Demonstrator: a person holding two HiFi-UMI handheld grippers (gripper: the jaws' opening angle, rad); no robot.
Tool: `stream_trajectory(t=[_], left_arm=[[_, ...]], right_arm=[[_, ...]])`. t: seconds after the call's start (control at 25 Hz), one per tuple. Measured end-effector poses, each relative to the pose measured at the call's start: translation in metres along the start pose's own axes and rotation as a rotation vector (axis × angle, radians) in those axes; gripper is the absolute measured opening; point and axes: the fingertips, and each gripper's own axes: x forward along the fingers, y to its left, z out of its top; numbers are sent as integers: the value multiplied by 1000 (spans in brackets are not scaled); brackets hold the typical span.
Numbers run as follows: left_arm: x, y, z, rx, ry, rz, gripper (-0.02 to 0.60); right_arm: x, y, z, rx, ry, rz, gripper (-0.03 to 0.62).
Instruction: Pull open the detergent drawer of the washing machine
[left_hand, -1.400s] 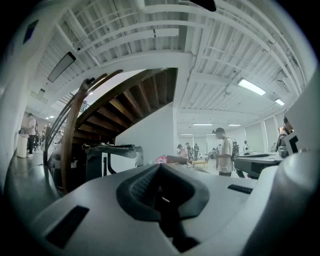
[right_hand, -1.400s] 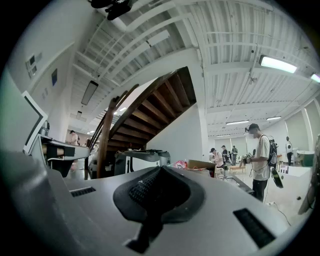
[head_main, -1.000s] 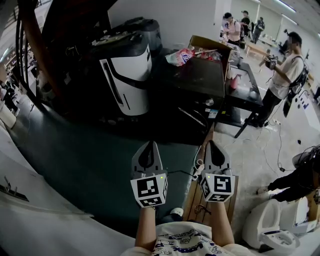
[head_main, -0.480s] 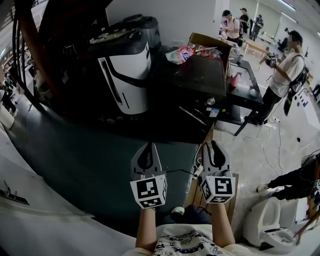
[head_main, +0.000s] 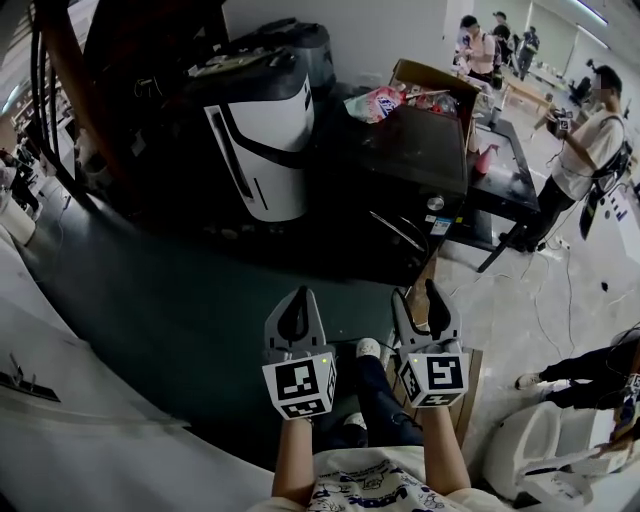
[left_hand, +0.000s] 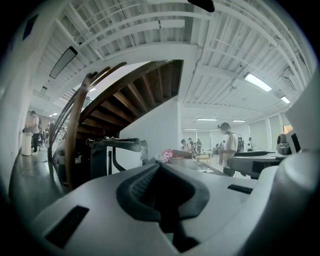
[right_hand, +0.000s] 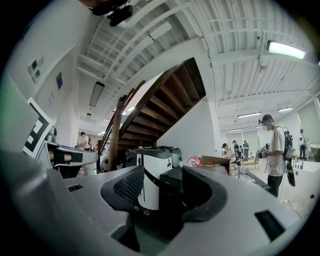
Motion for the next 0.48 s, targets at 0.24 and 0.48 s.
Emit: stream_trajectory(t=[0.24,0.48], left_arm=[[40,19,4,0,0,48,14],[102,41,4,-4,5,94,14]], right_arm=[[53,-9,-2,6,6,38,242],[124,-23,-3,15,-3,75,242]])
